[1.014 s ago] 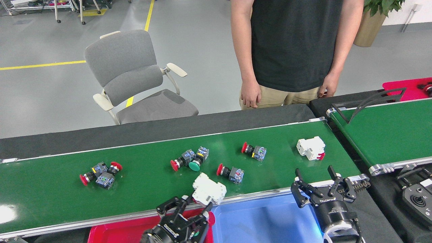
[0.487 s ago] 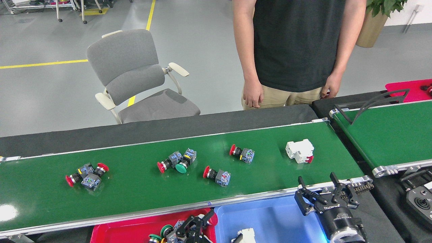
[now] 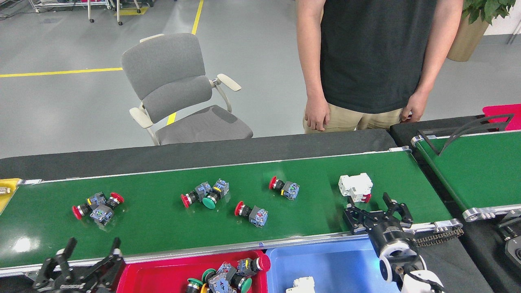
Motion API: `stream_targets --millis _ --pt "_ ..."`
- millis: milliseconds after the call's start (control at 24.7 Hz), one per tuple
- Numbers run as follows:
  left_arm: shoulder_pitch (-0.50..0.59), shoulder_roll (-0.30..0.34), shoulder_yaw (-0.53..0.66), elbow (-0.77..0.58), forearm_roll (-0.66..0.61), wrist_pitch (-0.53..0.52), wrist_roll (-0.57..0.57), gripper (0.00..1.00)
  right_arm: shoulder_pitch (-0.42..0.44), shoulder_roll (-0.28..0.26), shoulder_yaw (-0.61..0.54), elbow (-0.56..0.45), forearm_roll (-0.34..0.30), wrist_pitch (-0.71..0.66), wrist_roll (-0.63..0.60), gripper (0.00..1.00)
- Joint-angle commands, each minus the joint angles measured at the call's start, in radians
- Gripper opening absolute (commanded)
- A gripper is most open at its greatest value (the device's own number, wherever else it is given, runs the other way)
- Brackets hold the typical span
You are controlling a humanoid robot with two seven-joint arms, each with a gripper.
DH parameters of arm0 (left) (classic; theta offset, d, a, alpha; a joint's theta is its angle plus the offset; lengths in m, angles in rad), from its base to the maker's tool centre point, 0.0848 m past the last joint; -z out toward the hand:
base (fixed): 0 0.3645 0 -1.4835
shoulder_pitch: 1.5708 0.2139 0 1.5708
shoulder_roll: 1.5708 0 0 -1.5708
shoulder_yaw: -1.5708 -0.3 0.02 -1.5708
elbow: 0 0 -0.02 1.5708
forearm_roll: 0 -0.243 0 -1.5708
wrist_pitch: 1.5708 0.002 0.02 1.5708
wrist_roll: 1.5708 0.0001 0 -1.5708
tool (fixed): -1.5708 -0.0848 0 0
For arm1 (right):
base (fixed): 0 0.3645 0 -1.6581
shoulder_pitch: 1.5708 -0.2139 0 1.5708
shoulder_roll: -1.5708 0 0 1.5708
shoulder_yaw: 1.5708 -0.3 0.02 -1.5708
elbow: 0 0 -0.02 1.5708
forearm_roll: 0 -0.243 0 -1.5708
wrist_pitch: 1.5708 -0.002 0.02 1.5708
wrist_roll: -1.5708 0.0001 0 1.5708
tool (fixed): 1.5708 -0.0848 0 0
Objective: Pick switch part from conveyor to tray
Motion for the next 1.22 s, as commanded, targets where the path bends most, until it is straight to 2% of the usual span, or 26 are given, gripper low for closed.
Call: stream_targets --millis 0,162,203,243,325,406,446,527,730,892,974,1055,1176 --pt "0.002 0.014 0.002 -0.005 0.004 -0.076 0.009 0.99 -0.028 0.013 0.003 0.009 -0.009 -0.024 0.004 0.99" --pt "-0.019 0.014 -0.068 -0.016 0.027 -0.114 0.008 0.99 -0.040 0.033 0.005 0.024 -0.009 -0.027 0.027 0.99" --pt "-0.030 0.016 -0.090 -0.016 0.029 -0.109 0.008 0.99 -0.046 0.041 0.008 0.035 -0.009 -0.027 0.030 0.95" --pt "-0.044 0.017 -0.096 -0.015 0.027 -0.106 0.008 0.99 -0.054 0.044 0.014 0.047 -0.009 -0.029 0.032 0.83" --pt "-0.055 0.034 -0.093 -0.004 0.029 -0.106 0.008 0.99 -0.065 0.039 0.017 0.060 -0.009 -0.039 0.038 0.48" --pt "-0.058 0.056 -0.059 0.025 0.030 -0.103 0.008 0.99 -0.066 0.033 0.017 0.061 -0.009 -0.076 0.044 0.25" --pt "-0.064 0.057 -0.037 0.048 0.032 -0.103 0.008 0.99 -0.066 0.032 0.017 0.061 -0.009 -0.087 0.047 0.17" --pt "-0.098 0.074 0.022 0.123 0.032 -0.103 0.008 0.99 -0.069 0.030 0.017 0.057 -0.009 -0.104 0.047 0.08" --pt "-0.185 0.157 0.045 0.303 0.053 -0.103 0.009 0.99 -0.072 0.032 0.017 0.037 -0.009 -0.118 0.044 0.02" --pt "-0.271 0.221 0.047 0.436 0.067 -0.102 0.011 0.99 -0.040 0.032 0.012 -0.071 -0.012 -0.175 0.043 0.02" --pt "-0.294 0.254 0.058 0.502 0.068 -0.100 0.012 0.99 0.041 0.007 -0.006 -0.184 -0.035 -0.256 0.041 0.04" --pt "-0.300 0.281 0.065 0.556 0.070 -0.093 0.014 0.99 0.115 -0.051 -0.032 -0.284 -0.067 -0.334 0.041 0.05" --pt "-0.305 0.320 0.085 0.639 0.088 -0.054 0.035 0.99 0.284 -0.103 -0.054 -0.420 -0.119 -0.471 0.035 0.09"
